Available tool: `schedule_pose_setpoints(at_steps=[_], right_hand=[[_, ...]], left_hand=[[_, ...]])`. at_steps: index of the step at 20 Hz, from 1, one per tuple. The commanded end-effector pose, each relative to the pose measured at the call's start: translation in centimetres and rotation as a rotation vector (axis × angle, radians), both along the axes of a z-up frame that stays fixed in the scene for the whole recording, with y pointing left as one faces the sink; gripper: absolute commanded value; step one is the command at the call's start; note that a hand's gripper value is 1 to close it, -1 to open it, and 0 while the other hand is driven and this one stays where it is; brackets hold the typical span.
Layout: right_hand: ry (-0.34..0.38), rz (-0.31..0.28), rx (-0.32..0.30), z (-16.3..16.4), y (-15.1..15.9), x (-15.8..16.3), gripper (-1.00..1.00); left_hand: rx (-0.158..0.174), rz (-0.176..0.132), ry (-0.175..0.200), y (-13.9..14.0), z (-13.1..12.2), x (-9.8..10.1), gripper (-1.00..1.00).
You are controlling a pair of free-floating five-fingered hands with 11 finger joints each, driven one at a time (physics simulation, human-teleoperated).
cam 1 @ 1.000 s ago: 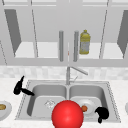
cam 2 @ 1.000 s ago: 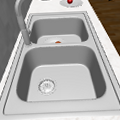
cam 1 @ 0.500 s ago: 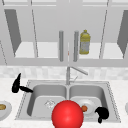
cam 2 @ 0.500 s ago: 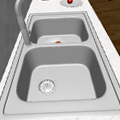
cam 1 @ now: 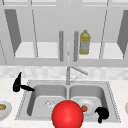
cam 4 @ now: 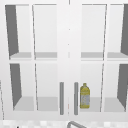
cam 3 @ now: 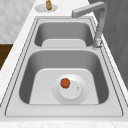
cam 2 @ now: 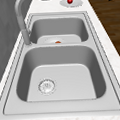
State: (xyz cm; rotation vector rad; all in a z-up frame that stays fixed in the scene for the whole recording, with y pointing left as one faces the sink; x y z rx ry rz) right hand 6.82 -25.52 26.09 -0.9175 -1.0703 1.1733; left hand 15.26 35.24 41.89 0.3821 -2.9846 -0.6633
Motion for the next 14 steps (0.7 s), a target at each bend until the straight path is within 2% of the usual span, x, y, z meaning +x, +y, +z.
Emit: schedule_pose_setpoints(at_steps=[1, 14], right_hand=[[0.000, 0.000, 0.000, 0.0, 0.0, 0.0, 0.00], [0.000, 0.000, 0.000, 0.0, 0.0, 0.0, 0.00]], left_hand=[[-0.125, 0.038, 0.034, -0.9, 0.1, 0.0, -1.00], [-0.152, 0.056, 0.021, -3.4, 0.6, 0.0, -1.00]])
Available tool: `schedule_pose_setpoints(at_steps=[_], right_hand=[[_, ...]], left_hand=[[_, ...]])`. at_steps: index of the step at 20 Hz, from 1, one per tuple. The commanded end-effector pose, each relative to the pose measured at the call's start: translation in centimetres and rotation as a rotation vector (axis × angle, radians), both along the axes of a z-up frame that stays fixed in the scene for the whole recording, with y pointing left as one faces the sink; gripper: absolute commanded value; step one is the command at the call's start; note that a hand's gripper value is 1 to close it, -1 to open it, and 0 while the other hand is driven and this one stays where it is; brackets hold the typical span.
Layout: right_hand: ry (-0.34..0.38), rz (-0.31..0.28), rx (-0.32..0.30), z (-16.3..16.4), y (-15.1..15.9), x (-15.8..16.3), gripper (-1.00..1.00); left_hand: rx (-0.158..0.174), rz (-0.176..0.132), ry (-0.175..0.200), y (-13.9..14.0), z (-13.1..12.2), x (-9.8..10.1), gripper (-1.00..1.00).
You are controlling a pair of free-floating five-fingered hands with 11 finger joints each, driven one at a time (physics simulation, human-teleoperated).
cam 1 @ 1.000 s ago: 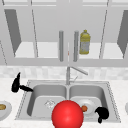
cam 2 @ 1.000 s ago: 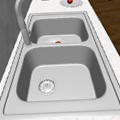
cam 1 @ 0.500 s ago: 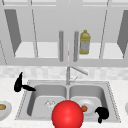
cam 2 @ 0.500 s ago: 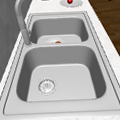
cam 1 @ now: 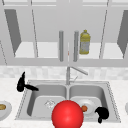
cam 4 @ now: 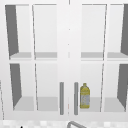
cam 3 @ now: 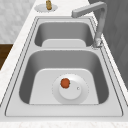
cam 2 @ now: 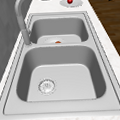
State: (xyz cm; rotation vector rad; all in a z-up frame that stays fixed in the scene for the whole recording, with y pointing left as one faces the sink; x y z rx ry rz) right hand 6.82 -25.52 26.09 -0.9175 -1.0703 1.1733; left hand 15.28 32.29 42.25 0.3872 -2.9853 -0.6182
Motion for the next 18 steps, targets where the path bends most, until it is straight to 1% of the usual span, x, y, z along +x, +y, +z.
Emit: schedule_pose_setpoints(at_steps=[1, 2, 4, 9, 10, 18], right_hand=[[0.000, 0.000, 0.000, 0.0, 0.0, 0.0, 0.00], [0.000, 0.000, 0.000, 0.0, 0.0, 0.0, 0.00], [0.000, 0.000, 0.000, 0.0, 0.0, 0.0, 0.00], [0.000, 0.000, 0.000, 0.0, 0.0, 0.0, 0.00], [0.000, 0.000, 0.000, 0.0, 0.0, 0.0, 0.00], [0.000, 0.000, 0.000, 0.0, 0.0, 0.0, 0.00]], left_hand=[[-0.125, 0.052, 0.016, -0.6, 0.4, 0.0, -1.00], [-0.127, 0.053, 0.016, -0.8, 0.4, -0.1, -1.00], [-0.131, 0.046, 0.009, -1.3, 0.8, -0.3, -1.00], [-0.142, 0.047, 0.012, -2.3, 1.6, -1.1, -1.00], [-0.142, 0.040, 0.005, -2.7, 1.9, -1.3, -1.00], [-0.156, 0.051, 0.000, -4.5, 3.8, -2.9, -1.00]])
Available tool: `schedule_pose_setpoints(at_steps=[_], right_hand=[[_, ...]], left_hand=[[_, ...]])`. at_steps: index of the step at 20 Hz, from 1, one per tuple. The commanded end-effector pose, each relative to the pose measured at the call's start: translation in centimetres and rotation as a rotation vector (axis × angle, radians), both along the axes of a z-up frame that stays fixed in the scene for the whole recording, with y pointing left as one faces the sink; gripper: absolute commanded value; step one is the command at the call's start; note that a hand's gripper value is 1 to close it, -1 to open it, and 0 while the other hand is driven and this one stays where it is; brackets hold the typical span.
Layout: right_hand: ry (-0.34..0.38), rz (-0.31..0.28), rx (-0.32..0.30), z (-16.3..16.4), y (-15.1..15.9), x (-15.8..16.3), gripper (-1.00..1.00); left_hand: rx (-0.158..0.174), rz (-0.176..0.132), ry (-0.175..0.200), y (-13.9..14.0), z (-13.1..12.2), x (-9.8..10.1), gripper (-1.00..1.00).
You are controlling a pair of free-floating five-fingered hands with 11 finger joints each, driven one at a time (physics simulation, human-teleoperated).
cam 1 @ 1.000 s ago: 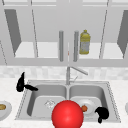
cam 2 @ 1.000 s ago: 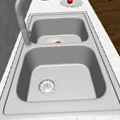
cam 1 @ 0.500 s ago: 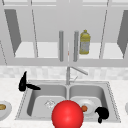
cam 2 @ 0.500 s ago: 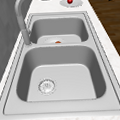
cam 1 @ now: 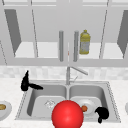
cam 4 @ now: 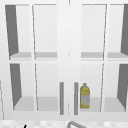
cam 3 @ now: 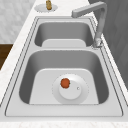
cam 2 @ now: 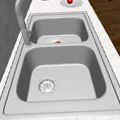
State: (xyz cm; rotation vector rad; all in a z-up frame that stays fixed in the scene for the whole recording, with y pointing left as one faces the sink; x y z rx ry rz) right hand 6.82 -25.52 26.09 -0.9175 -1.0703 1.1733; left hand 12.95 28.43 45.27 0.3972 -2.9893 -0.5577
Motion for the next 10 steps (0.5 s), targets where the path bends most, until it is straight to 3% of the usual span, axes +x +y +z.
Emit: schedule_pose_setpoints(at_steps=[1, 10], right_hand=[[0.000, 0.000, 0.000, 0.0, 0.0, 0.0, 0.00], [0.000, 0.000, 0.000, 0.0, 0.0, 0.0, 0.00]], left_hand=[[-0.118, 0.044, 0.000, -0.9, 1.0, -0.8, -1.00], [-0.139, 0.042, 0.001, -3.0, 3.2, -2.6, -1.00]])
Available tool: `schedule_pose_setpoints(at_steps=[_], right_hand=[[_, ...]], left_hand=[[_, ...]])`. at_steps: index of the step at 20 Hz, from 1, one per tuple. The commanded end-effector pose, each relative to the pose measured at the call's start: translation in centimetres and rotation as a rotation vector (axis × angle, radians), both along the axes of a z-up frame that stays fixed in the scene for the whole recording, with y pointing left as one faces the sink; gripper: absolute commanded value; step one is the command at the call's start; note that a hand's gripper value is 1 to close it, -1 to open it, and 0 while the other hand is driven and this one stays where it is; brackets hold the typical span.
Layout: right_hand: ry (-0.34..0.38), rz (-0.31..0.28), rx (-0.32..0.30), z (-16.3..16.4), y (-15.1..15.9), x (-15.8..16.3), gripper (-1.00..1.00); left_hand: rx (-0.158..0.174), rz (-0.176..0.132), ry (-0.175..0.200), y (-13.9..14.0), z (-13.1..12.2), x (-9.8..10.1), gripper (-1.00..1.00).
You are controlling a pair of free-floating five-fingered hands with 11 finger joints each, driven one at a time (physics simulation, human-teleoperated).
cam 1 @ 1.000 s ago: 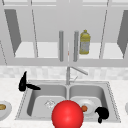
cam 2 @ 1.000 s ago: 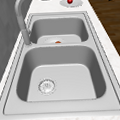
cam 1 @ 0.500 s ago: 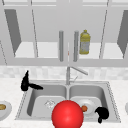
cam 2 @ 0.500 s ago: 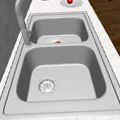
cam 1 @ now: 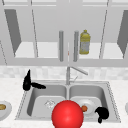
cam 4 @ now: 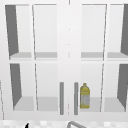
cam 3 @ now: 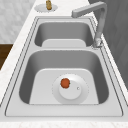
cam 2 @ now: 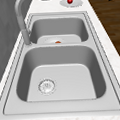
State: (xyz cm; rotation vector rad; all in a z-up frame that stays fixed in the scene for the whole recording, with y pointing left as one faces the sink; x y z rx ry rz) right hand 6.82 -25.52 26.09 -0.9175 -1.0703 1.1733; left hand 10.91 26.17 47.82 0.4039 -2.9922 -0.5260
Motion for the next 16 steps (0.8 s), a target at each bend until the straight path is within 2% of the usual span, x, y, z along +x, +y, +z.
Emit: schedule_pose_setpoints(at_steps=[1, 16], right_hand=[[0.000, 0.000, 0.000, 0.0, 0.0, 0.0, 0.00], [0.000, 0.000, 0.000, 0.0, 0.0, 0.0, 0.00]], left_hand=[[-0.121, 0.037, 0.002, -1.0, 0.9, -0.7, -1.00], [-0.151, 0.043, -0.002, -4.8, 4.5, -3.5, -1.00]])
